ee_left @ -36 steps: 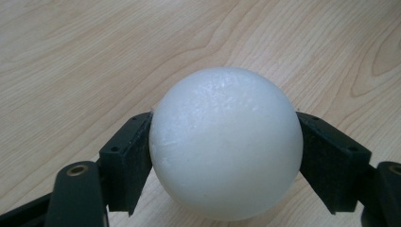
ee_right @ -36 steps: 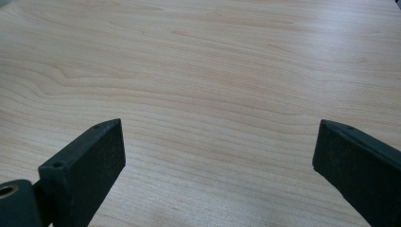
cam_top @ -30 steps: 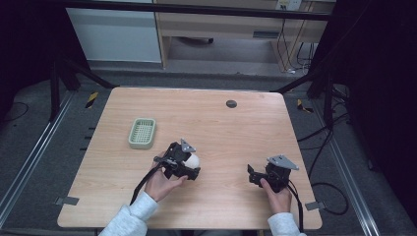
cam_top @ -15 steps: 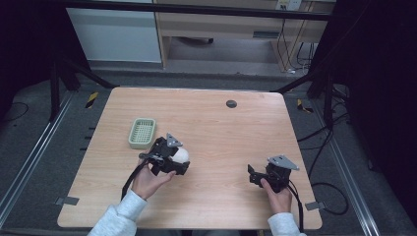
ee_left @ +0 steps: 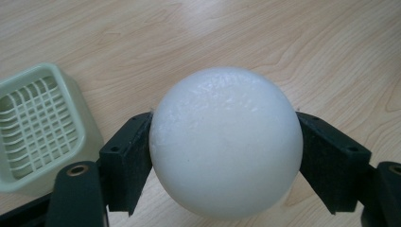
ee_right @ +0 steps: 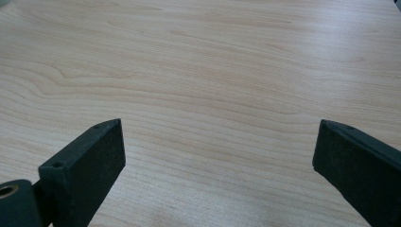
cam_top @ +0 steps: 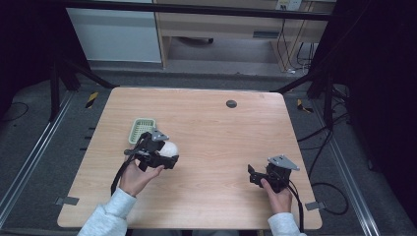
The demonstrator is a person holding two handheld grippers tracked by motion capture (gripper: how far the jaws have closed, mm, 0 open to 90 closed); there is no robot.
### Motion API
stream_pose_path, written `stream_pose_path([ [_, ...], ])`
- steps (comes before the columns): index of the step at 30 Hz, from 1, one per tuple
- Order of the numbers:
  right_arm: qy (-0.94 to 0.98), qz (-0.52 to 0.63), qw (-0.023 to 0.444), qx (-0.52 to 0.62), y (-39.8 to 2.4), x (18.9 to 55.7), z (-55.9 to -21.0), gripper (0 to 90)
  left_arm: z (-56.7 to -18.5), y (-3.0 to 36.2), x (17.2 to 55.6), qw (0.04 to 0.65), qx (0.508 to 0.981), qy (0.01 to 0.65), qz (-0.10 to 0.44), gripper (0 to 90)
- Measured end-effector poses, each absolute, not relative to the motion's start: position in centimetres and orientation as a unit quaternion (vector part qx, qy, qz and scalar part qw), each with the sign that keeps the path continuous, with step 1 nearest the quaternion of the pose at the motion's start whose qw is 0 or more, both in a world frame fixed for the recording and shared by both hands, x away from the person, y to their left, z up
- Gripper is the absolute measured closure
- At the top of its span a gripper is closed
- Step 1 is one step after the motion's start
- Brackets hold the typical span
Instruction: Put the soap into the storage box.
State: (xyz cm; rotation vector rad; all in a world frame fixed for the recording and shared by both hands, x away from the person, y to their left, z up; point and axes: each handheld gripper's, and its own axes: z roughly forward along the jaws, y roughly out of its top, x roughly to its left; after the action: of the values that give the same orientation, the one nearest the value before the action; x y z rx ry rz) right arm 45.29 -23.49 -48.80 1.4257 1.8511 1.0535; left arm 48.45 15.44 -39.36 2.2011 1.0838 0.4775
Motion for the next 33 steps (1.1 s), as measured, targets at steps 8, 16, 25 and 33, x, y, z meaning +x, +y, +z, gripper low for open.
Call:
stream_pose_path([
  [8,0.693,0.393,0.287,0.532,-23.4,45.3,-48.8,3.6,-38.6,17.0,48.7,0.319,0.825,0.424,0.192,24.2],
  [16,0.693,0.392,0.287,0.533,-23.4,45.3,-48.8,3.6,-37.8,18.5,49.5,0.325,0.814,0.439,0.197,24.2],
  [25,0.693,0.393,0.286,0.533,-23.4,45.2,-48.7,3.6,-37.3,20.1,51.0,0.321,0.802,0.461,0.204,24.2],
  [33,0.693,0.393,0.287,0.532,-23.3,45.3,-48.8,3.6,-37.3,20.9,52.5,0.314,0.795,0.475,0.209,24.2],
])
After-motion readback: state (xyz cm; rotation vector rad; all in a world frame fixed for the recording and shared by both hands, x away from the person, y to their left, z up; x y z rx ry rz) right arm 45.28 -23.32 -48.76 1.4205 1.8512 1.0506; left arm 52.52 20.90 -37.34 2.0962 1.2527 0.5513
